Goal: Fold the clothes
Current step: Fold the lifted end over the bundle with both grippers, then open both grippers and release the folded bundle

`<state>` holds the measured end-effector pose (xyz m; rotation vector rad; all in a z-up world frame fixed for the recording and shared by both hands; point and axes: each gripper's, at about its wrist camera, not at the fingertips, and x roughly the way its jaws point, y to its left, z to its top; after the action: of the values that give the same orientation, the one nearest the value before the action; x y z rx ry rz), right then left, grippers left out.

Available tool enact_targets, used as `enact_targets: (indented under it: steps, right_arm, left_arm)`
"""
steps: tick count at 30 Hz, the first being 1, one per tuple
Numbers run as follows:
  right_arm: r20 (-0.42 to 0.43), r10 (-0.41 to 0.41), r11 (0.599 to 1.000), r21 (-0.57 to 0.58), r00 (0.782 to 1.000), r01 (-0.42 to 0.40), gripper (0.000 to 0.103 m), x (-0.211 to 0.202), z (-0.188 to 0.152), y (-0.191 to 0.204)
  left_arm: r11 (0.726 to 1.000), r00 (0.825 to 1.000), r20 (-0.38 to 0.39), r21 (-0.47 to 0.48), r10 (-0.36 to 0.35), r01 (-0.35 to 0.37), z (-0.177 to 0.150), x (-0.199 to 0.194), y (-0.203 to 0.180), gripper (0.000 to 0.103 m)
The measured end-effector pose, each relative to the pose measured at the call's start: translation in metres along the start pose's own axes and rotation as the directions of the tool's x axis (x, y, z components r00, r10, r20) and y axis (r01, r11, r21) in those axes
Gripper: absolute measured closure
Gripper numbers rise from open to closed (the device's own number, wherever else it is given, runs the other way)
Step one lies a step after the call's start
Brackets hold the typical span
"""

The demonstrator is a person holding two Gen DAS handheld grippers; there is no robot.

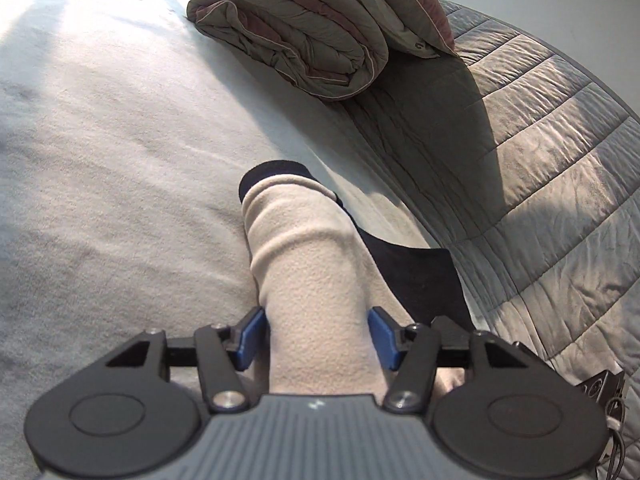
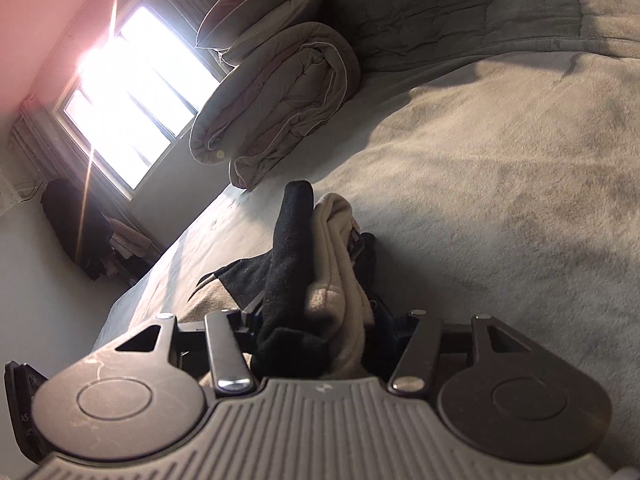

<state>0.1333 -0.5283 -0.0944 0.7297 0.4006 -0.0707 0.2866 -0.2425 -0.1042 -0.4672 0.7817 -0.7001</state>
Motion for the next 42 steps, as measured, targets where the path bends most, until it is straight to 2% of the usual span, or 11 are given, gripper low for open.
enact_targets:
  steps: [5, 7, 10, 12, 17, 20, 26, 30, 34, 39, 42]
  right_arm:
    - [0.151, -0.044, 0.99, -0.124, 0.988, 0.063, 0.043, -0.02, 0.014, 0.019]
    - [0.18, -0.048, 0.972, -0.219, 0.982, 0.087, 0.046, -0.017, 0.017, 0.034]
    - [0.191, -0.057, 0.921, -0.368, 0.98, 0.126, 0.065, -0.001, 0.016, 0.052]
    - [0.189, -0.076, 0.882, -0.445, 0.979, 0.154, 0.086, 0.014, 0.012, 0.057]
    - [0.177, -0.186, 0.843, -0.477, 0.967, 0.249, 0.09, 0.046, 0.006, 0.034]
    - [0.145, -0.186, 0.882, -0.41, 0.972, 0.23, 0.092, 0.049, 0.011, 0.017]
    - [0.149, -0.202, 0.874, -0.419, 0.968, 0.246, 0.09, 0.036, 0.01, 0.028]
    - [0.141, -0.213, 0.873, -0.416, 0.967, 0.253, 0.07, 0.015, 0.011, 0.042]
    - [0.133, -0.225, 0.873, -0.413, 0.965, 0.26, 0.066, -0.005, 0.012, 0.055]
    - [0.115, -0.243, 0.865, -0.424, 0.963, 0.268, 0.06, -0.039, 0.008, 0.081]
    - [0.107, -0.25, 0.859, -0.434, 0.962, 0.272, 0.05, -0.06, 0.001, 0.101]
  left_arm:
    - [0.987, 0.986, 0.154, 0.142, 0.059, -0.082, 0.021, -0.016, -0.019, 0.04]
    - [0.979, 0.982, 0.179, 0.185, 0.056, -0.09, 0.025, -0.011, -0.028, 0.047]
    - [0.968, 0.982, 0.184, 0.235, 0.048, -0.091, 0.025, 0.005, -0.039, 0.058]
    - [0.958, 0.979, 0.196, 0.267, 0.057, -0.109, 0.021, 0.014, -0.042, 0.06]
    - [0.924, 0.971, 0.197, 0.33, 0.133, -0.193, 0.006, 0.036, -0.031, 0.061]
    - [0.924, 0.971, 0.198, 0.329, 0.132, -0.193, 0.003, 0.038, -0.028, 0.06]
    - [0.915, 0.966, 0.203, 0.335, 0.161, -0.223, 0.005, 0.026, -0.042, 0.058]
    - [0.928, 0.973, 0.181, 0.319, 0.14, -0.193, 0.001, 0.0, -0.049, 0.055]
    - [0.931, 0.983, 0.122, 0.323, 0.137, -0.17, -0.015, -0.018, -0.059, 0.053]
    - [0.912, 0.97, 0.033, 0.336, 0.239, -0.236, -0.034, -0.041, -0.08, 0.052]
    - [0.904, 0.957, 0.012, 0.326, 0.289, -0.277, -0.038, -0.07, -0.095, 0.039]
